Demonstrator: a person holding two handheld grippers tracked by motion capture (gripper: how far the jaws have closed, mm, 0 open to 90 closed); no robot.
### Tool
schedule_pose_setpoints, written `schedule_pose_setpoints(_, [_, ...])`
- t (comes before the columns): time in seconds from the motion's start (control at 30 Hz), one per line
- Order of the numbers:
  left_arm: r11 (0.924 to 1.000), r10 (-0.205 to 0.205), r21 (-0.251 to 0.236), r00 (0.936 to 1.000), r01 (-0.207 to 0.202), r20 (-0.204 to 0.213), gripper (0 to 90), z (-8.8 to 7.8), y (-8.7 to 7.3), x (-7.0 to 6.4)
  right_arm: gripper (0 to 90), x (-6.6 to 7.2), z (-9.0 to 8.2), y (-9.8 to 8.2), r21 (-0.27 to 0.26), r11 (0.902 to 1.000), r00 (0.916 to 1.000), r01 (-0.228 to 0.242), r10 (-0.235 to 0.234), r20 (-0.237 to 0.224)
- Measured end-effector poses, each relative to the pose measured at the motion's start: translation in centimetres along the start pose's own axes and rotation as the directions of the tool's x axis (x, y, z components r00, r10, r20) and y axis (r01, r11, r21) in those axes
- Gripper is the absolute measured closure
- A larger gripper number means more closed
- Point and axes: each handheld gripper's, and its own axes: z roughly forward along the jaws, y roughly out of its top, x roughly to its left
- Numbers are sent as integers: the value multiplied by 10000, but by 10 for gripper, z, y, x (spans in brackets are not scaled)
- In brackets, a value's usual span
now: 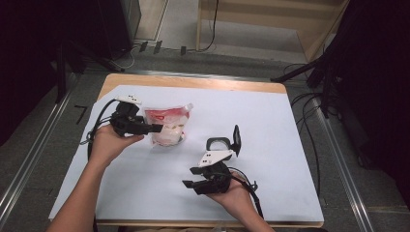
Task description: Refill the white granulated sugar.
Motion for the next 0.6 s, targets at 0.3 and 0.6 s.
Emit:
schedule_pose_setpoints(0.3, [9991,215,-371,9997,-219,-122,743,7,-4,-1,490,-1,2,-2,-124,9998,9998,-178,177,-57])
schedule_pose_setpoints(0.6, [9994,-17,-355,9991,33,433,878,3,2,-7,485,-2,4,-3,-161,9998,9999,-101,100,-52])
